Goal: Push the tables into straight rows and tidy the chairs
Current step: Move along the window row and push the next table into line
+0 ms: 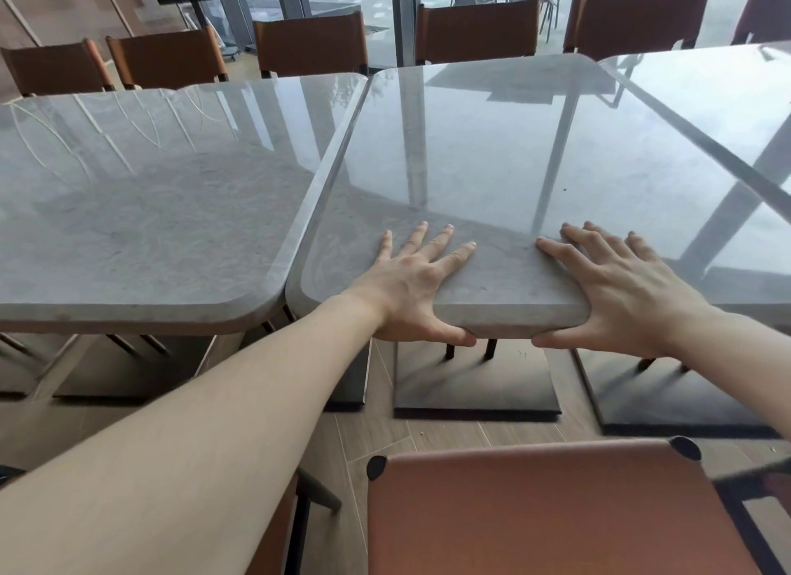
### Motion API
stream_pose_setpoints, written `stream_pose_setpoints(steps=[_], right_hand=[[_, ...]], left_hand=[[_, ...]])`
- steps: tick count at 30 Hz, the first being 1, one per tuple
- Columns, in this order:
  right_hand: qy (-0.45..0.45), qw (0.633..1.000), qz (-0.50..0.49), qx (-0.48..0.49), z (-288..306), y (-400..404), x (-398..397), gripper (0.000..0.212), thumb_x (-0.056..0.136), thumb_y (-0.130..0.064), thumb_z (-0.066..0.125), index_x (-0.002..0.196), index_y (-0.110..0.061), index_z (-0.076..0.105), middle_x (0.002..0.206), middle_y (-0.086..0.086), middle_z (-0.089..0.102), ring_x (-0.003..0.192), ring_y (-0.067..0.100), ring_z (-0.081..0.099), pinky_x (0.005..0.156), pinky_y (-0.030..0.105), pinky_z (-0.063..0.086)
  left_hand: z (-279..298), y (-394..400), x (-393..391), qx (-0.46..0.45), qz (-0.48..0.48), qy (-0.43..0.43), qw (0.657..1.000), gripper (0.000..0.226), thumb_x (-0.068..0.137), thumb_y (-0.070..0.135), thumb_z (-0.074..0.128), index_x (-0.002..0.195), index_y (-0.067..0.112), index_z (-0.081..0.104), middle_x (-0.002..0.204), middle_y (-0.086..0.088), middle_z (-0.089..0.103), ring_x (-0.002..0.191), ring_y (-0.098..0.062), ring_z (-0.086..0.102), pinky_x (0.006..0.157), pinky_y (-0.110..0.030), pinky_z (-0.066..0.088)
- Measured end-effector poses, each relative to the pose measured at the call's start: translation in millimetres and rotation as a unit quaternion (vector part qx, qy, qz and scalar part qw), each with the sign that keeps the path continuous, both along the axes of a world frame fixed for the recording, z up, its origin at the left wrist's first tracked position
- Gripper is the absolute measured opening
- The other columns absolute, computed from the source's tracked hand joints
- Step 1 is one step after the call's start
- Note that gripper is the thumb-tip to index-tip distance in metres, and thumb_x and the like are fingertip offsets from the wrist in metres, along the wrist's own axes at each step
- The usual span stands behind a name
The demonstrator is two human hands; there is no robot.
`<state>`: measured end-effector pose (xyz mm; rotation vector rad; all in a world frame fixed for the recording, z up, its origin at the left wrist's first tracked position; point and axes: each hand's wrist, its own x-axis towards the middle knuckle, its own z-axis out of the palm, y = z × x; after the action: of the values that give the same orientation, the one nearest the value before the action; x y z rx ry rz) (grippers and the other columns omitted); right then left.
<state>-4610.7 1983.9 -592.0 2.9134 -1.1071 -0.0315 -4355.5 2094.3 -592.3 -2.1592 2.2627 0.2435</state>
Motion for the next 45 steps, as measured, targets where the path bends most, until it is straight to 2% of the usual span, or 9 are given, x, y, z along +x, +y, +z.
stream_pose_setpoints(steps=[8, 13, 20, 27, 33, 35, 38, 42, 45], right_hand=[[-0.009, 1.0, -0.006, 0.012, -1, 0, 0, 0.129, 0.049, -0.105, 0.029, 0.156, -0.037, 0.005, 0.164, 0.005, 0.011, 0.154, 0.028, 0.006, 0.123, 0.057, 0.006], [-0.015, 1.0, -0.005, 0.021, 1, 2, -1, 0.126, 0.052, -0.103, 0.032, 0.156, -0.036, 0.005, 0.165, 0.006, 0.01, 0.154, 0.028, 0.003, 0.123, 0.059, 0.005], [-0.019, 0.999, -0.013, 0.027, 2, 2, 1, 0.127, 0.05, -0.102, 0.034, 0.156, -0.037, 0.005, 0.165, 0.006, 0.009, 0.155, 0.027, 0.002, 0.123, 0.058, 0.005], [-0.021, 0.998, -0.031, 0.055, 4, 4, 2, 0.131, 0.047, -0.101, 0.039, 0.156, -0.039, 0.004, 0.167, 0.003, 0.004, 0.155, 0.023, -0.003, 0.124, 0.056, 0.0], [-0.034, 0.99, -0.109, 0.083, 6, 28, 10, 0.125, 0.059, -0.086, 0.054, 0.159, -0.034, -0.001, 0.169, 0.003, -0.002, 0.155, 0.023, -0.008, 0.125, 0.053, -0.004], [-0.038, 0.985, -0.148, 0.082, 5, 43, 17, 0.121, 0.068, -0.076, 0.063, 0.159, -0.03, -0.002, 0.169, 0.006, -0.004, 0.155, 0.026, -0.009, 0.124, 0.054, -0.004], [-0.033, 0.975, -0.194, 0.102, 10, 61, 29, 0.113, 0.078, -0.064, 0.064, 0.16, -0.024, -0.003, 0.169, 0.008, -0.007, 0.155, 0.028, -0.01, 0.125, 0.052, -0.004], [-0.05, 0.952, -0.231, 0.193, 37, 81, 28, 0.099, 0.085, -0.054, 0.062, 0.161, -0.021, 0.008, 0.169, 0.006, 0.0, 0.156, 0.024, -0.002, 0.126, 0.045, 0.005], [-0.066, 0.925, -0.251, 0.279, 67, 101, 22, 0.075, 0.087, -0.042, 0.064, 0.151, -0.015, 0.036, 0.158, 0.01, 0.029, 0.147, 0.026, 0.025, 0.117, 0.036, 0.028]], left_hand=[[1, 2, -2, -0.003, 0.011, -0.016, 1.0, 0.12, 0.066, 0.085, 0.057, 0.16, 0.039, -0.001, 0.17, 0.003, -0.009, 0.156, -0.025, -0.013, 0.122, -0.062, -0.007], [0, 4, -2, -0.005, 0.014, -0.014, 1.0, 0.12, 0.065, 0.088, 0.055, 0.16, 0.04, -0.001, 0.17, 0.005, -0.009, 0.156, -0.023, -0.013, 0.122, -0.062, -0.007], [-2, 3, 2, -0.013, 0.012, -0.004, 1.0, 0.126, 0.055, 0.099, 0.037, 0.16, 0.04, 0.002, 0.17, 0.006, -0.005, 0.157, -0.022, -0.011, 0.123, -0.062, -0.006], [-2, 1, 4, -0.014, 0.006, 0.012, 1.0, 0.125, 0.055, 0.1, 0.036, 0.16, 0.039, 0.006, 0.171, 0.005, -0.004, 0.157, -0.024, -0.01, 0.122, -0.064, -0.006], [1, 0, 2, -0.003, 0.003, 0.006, 1.0, 0.119, 0.063, 0.096, 0.039, 0.161, 0.037, 0.004, 0.171, 0.003, -0.004, 0.157, -0.026, -0.01, 0.122, -0.064, -0.006], [0, 0, 2, -0.004, 0.004, 0.0, 1.0, 0.119, 0.063, 0.098, 0.034, 0.161, 0.038, 0.002, 0.171, 0.003, -0.005, 0.157, -0.026, -0.01, 0.122, -0.065, -0.005], [1, 1, 0, 0.009, 0.009, -0.014, 1.0, 0.118, 0.061, 0.101, 0.024, 0.159, 0.042, -0.004, 0.17, 0.005, -0.008, 0.156, -0.025, -0.012, 0.122, -0.064, -0.005], [15, 7, -7, 0.048, 0.032, -0.035, 0.998, 0.112, 0.069, 0.098, 0.032, 0.158, 0.044, -0.009, 0.17, 0.003, -0.009, 0.157, -0.025, -0.01, 0.124, -0.06, 0.0], [38, 12, -26, 0.072, 0.071, -0.051, 0.994, 0.104, 0.079, 0.086, 0.048, 0.161, 0.036, 0.01, 0.168, -0.006, 0.015, 0.154, -0.032, 0.014, 0.119, -0.053, 0.027]])
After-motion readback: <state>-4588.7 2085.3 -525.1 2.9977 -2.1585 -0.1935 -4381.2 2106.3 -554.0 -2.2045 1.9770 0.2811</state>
